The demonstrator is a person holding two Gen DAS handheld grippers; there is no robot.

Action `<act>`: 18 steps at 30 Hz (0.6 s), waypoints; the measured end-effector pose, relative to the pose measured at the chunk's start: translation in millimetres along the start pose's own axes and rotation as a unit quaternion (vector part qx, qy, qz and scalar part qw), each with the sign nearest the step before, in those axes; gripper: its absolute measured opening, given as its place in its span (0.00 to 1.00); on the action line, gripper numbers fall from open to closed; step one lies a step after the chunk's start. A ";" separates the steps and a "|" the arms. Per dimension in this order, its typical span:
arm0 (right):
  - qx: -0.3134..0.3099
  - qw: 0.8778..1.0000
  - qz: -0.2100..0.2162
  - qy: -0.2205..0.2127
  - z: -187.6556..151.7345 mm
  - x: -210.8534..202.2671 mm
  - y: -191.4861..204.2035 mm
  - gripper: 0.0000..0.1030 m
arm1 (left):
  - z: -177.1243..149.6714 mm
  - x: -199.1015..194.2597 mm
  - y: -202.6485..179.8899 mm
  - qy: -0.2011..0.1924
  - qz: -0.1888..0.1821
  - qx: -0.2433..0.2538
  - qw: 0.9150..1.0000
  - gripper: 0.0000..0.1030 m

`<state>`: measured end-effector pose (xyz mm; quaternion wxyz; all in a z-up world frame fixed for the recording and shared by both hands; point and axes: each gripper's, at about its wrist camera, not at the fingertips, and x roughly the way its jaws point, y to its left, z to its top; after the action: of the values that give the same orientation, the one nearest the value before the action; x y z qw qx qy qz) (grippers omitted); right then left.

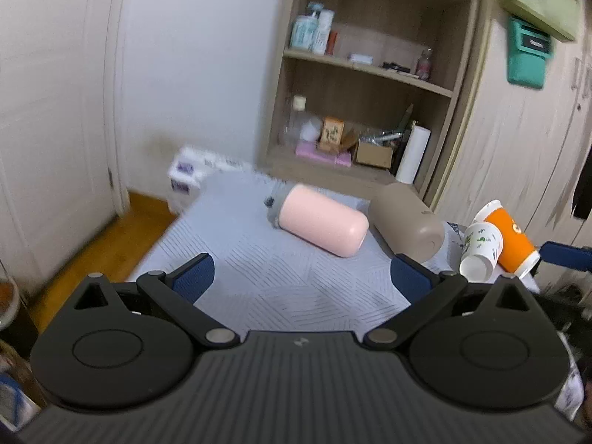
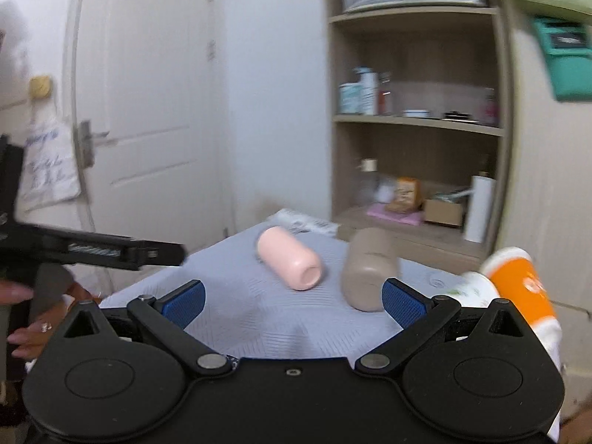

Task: Flip cup upright
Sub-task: 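Move the right tool to the pink cup and close around its body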

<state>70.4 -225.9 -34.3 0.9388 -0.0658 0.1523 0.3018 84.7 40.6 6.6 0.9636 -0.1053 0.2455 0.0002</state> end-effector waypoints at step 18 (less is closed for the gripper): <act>-0.179 0.971 0.097 0.126 37.5 179.5 2.2 0.86 | 9.8 104.3 36.5 0.043 -0.051 -0.124 0.990 0.96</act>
<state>216.8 -117.9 -57.4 0.8513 -0.2549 0.2184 0.4033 179.2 73.0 -41.7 0.9303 -0.2367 0.2793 -0.0232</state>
